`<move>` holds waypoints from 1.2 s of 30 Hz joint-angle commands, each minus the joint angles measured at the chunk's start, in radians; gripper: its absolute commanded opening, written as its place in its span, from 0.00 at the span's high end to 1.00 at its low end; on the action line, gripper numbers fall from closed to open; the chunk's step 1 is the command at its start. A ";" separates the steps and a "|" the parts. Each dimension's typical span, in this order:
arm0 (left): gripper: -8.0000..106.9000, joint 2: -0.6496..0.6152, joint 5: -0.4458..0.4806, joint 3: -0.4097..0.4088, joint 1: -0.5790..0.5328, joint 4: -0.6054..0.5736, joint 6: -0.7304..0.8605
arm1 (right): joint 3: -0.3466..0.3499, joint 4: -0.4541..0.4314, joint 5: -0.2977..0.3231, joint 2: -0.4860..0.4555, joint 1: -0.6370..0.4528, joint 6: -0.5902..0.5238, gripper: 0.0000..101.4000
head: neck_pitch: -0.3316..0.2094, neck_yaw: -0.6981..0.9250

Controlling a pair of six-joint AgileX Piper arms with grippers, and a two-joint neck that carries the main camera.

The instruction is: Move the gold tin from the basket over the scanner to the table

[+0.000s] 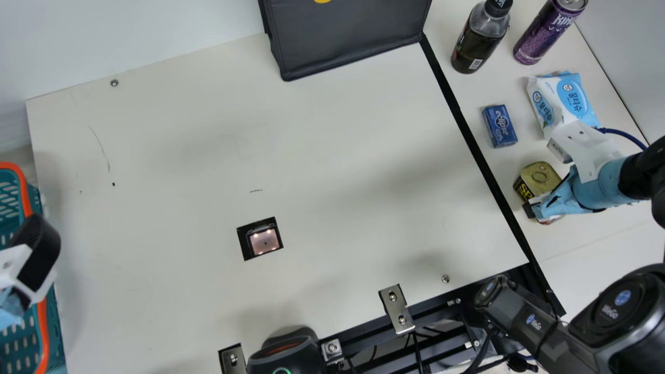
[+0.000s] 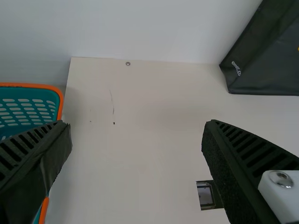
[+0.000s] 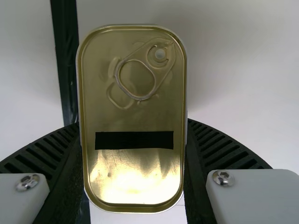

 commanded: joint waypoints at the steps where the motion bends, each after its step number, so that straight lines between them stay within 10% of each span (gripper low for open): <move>1: 0.15 0.000 0.000 0.000 0.000 0.000 0.000 | 0.005 0.003 -0.010 0.001 0.004 0.004 1.00 | -0.030 -0.002; 29: 0.15 0.000 0.000 0.000 0.000 0.000 0.000 | 0.041 0.030 -0.096 -0.009 0.051 0.027 0.08 | -0.030 -0.002; 36: 0.15 0.000 0.000 0.000 0.000 0.000 0.000 | 0.022 0.018 -0.080 -0.083 0.090 0.061 0.06 | -0.030 -0.002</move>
